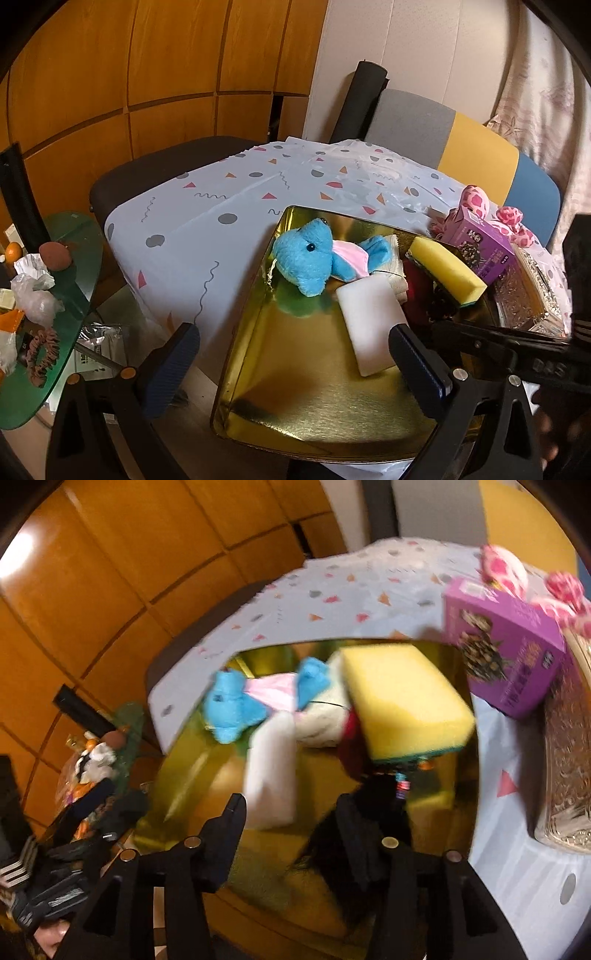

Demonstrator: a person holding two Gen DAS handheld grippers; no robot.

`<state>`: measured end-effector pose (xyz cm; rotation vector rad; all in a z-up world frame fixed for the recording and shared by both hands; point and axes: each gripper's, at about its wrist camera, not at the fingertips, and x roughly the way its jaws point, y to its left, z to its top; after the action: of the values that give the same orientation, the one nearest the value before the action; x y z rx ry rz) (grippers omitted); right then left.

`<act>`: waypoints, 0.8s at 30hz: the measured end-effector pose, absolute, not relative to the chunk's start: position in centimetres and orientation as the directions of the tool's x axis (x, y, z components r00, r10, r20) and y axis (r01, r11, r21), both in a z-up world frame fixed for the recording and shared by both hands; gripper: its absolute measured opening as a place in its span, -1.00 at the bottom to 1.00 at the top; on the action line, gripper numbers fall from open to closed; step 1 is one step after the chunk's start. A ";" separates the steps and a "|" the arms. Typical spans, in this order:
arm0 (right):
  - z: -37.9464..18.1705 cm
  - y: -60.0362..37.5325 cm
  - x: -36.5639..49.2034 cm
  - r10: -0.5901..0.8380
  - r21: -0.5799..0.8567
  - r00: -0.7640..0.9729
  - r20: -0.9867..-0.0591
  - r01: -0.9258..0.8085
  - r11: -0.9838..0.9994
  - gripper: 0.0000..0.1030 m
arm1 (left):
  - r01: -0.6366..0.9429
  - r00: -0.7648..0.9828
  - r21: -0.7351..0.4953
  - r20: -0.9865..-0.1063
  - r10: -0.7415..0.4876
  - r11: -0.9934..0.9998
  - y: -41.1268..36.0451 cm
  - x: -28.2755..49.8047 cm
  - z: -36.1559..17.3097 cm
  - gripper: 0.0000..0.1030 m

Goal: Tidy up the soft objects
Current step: 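Withdraw both tools from the tray toward the remaining toys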

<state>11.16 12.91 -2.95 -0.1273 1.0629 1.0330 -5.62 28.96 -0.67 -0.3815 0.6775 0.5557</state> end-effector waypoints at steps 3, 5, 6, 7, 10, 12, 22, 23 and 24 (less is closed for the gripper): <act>-2.8 14.3 9.5 0.634 0.334 0.069 -0.770 -0.803 0.493 -0.10 | -0.603 0.637 -0.136 -0.675 0.372 0.786 28.9 -5.6 -0.6 0.99; -3.2 15.4 8.9 0.606 0.284 0.089 -0.790 -0.823 0.492 -0.10 | -0.617 0.631 -0.124 -0.668 0.394 0.777 29.0 -5.9 -0.4 0.99; -3.7 15.8 8.7 0.589 0.261 0.100 -0.802 -0.828 0.496 -0.10 | -0.621 0.631 -0.124 -0.665 0.400 0.774 29.1 -6.0 -0.3 0.99; -3.9 16.0 8.4 0.575 0.239 0.113 -0.810 -0.832 0.501 -0.10 | -0.625 0.629 -0.123 -0.665 0.403 0.771 29.2 -6.1 -0.2 0.99; -4.6 16.1 8.4 0.495 0.114 0.214 -0.842 -0.827 0.550 -0.10 | -0.642 0.626 -0.114 -0.649 0.432 0.759 29.4 -6.7 0.3 0.99; -4.5 15.9 8.5 0.464 0.052 0.264 -0.846 -0.824 0.565 -0.10 | -0.654 0.622 -0.104 -0.638 0.455 0.749 29.6 -7.0 0.5 0.99; 1.4 11.0 4.6 0.538 -0.177 0.607 -0.585 -0.743 0.645 0.12 | -0.617 0.647 -0.084 -0.620 0.444 0.782 28.7 -6.9 0.7 0.99; 1.6 10.5 4.1 0.524 -0.206 0.647 -0.554 -0.716 0.667 0.54 | -0.613 0.655 -0.082 -0.608 0.448 0.786 28.5 -6.9 0.9 0.99; 1.5 10.1 3.8 0.508 -0.233 0.682 -0.526 -0.690 0.685 0.74 | -0.610 0.661 -0.078 -0.599 0.452 0.789 28.2 -6.9 1.1 0.99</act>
<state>3.77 10.14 1.46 -0.4392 0.4465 0.6959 -6.91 28.23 1.11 -0.2840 0.5944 0.6099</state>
